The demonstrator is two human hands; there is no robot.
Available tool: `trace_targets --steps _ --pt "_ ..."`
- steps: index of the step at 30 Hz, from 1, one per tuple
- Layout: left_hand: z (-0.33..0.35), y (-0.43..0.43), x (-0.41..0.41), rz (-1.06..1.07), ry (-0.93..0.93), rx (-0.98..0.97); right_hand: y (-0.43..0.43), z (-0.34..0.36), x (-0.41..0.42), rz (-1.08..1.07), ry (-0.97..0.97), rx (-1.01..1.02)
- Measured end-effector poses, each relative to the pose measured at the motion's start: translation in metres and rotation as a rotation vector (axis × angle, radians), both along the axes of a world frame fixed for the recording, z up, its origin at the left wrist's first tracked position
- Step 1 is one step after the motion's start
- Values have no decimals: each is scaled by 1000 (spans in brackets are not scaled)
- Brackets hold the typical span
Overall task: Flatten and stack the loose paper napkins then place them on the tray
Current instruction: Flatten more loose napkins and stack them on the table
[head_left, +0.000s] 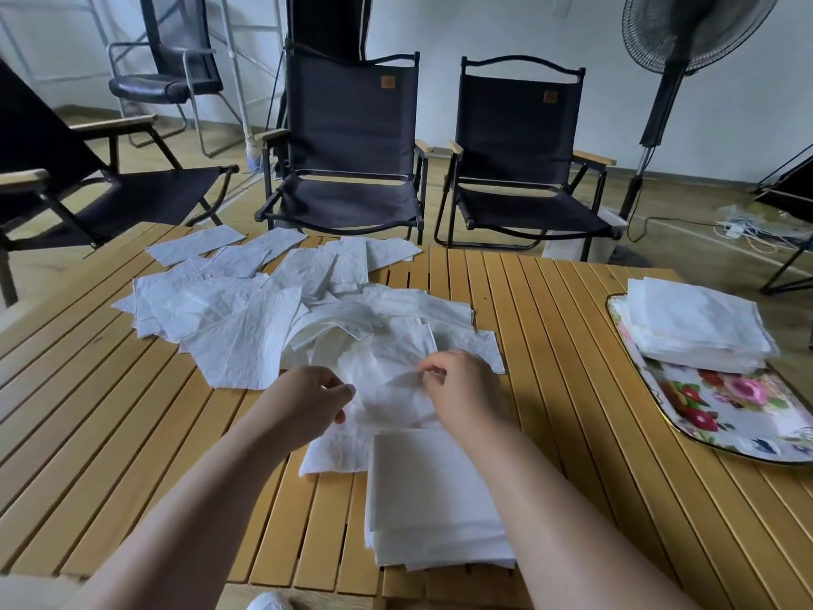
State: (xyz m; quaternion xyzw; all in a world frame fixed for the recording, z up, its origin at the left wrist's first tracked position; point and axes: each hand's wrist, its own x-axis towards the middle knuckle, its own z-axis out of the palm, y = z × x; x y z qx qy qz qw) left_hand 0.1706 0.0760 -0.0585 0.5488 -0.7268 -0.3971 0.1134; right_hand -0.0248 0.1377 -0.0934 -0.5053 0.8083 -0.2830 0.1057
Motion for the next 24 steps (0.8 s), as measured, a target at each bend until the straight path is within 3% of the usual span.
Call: trace_targets --steps 2,8,16,18,20,24 --pt "1 -1 -2 -2 20 -3 2 4 -4 -25 -24 -77" --pt "1 0 -9 4 193 -49 28 50 -9 77 -406 -210" --pt "16 14 -12 -82 600 502 82 86 -14 215 -935 -119" --pt "15 18 -16 -128 593 558 94 90 -22 181 -988 -29" --pt "14 22 -17 -189 532 540 104 93 -31 162 -903 205" --pt "6 33 -24 -292 241 240 108 90 -37 209 -619 791"
